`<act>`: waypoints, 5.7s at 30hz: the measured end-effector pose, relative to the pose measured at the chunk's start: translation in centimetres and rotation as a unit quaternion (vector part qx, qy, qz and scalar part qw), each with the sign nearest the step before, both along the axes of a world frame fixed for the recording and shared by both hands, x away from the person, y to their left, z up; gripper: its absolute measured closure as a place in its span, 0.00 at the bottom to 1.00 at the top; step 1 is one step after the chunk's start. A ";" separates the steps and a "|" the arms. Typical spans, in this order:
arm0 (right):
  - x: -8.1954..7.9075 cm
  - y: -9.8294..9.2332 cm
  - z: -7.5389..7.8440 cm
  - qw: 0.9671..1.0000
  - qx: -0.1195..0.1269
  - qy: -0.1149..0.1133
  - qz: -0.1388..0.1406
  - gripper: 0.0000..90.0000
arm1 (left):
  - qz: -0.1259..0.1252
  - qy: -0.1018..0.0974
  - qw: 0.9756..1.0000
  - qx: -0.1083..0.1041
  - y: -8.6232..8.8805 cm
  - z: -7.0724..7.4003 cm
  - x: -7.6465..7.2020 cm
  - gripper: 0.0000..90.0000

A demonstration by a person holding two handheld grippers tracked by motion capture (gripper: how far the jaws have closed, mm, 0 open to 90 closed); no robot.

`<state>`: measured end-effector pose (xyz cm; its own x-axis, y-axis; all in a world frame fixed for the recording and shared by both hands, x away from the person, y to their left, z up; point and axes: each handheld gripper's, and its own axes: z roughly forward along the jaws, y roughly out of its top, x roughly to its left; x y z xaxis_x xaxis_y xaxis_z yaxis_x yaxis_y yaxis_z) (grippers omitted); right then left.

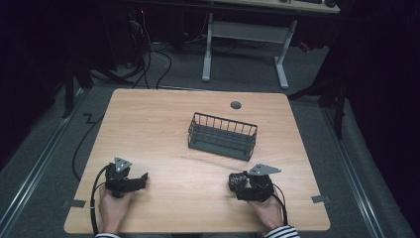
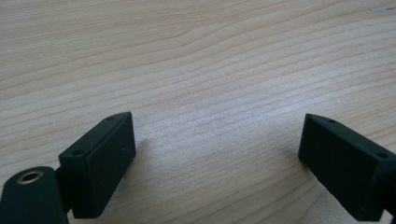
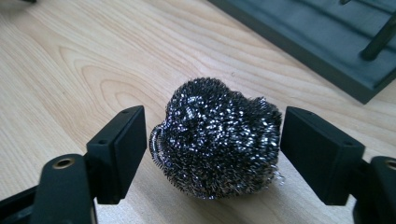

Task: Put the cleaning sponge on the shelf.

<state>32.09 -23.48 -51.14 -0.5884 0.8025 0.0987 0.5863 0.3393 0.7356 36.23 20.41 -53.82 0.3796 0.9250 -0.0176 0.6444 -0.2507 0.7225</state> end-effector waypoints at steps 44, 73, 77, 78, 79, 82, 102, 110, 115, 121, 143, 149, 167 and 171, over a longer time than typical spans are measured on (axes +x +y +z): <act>1.4 -0.7 5.9 0.998 0.024 -0.050 0.026 0.44 | 0.000 -0.001 1.000 0.000 0.0 0.0 0.0 0.13; 8.7 -1.4 11.2 0.998 0.018 -0.065 -0.018 0.44 | -0.001 -0.001 1.000 0.000 0.0 0.0 0.0 0.13; 10.2 -1.2 10.7 0.998 0.010 -0.053 -0.028 0.44 | -0.001 -0.001 1.000 0.000 0.0 0.0 0.0 0.14; 10.8 -1.1 10.5 0.998 0.006 -0.044 -0.034 0.43 | -0.001 -0.001 1.000 0.000 0.0 0.0 0.0 0.14; 10.8 -1.1 10.5 0.998 0.006 -0.044 -0.034 0.43 | -0.001 -0.001 1.000 0.000 0.0 0.0 0.0 0.14; 11.7 -0.9 10.0 0.999 0.003 -0.032 -0.040 0.43 | -0.002 -0.001 1.000 0.000 0.0 0.0 0.0 0.14; 13.8 -0.4 7.5 0.998 -0.012 0.027 -0.052 0.38 | -0.003 -0.002 1.000 -0.001 -0.1 0.0 0.0 0.15; 13.5 -0.7 7.8 0.998 0.004 0.017 -0.054 0.33 | -0.003 -0.002 1.000 0.000 -0.1 0.0 0.0 0.15; 13.1 -0.8 8.4 0.999 0.004 0.006 -0.053 0.34 | -0.003 -0.002 1.000 0.000 -0.1 0.0 0.0 0.15; 12.5 -1.1 9.1 0.998 0.005 -0.009 -0.063 0.36 | -0.004 -0.002 1.000 0.000 -0.1 0.0 0.0 0.15; 8.9 -4.0 10.6 0.997 0.015 -0.041 -0.069 0.40 | -0.004 -0.003 1.000 -0.001 -0.1 0.0 0.0 0.15; 7.6 -4.9 11.1 0.995 0.027 -0.055 -0.074 0.40 | -0.004 -0.003 1.000 -0.001 -0.1 0.0 0.0 0.15; 3.1 -8.2 8.9 0.992 0.051 -0.060 -0.100 0.41 | -0.004 -0.003 1.000 0.000 -0.1 0.0 0.0 0.15; 2.5 -8.3 8.5 0.992 0.054 -0.061 -0.101 0.41 | -0.004 -0.003 1.000 0.000 -0.1 0.0 0.0 0.15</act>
<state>34.58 -31.75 -42.67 -0.4298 0.8938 0.1282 0.5388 0.1400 0.8307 36.20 20.33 -53.80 0.3877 0.9217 -0.0163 0.6380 -0.2555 0.7264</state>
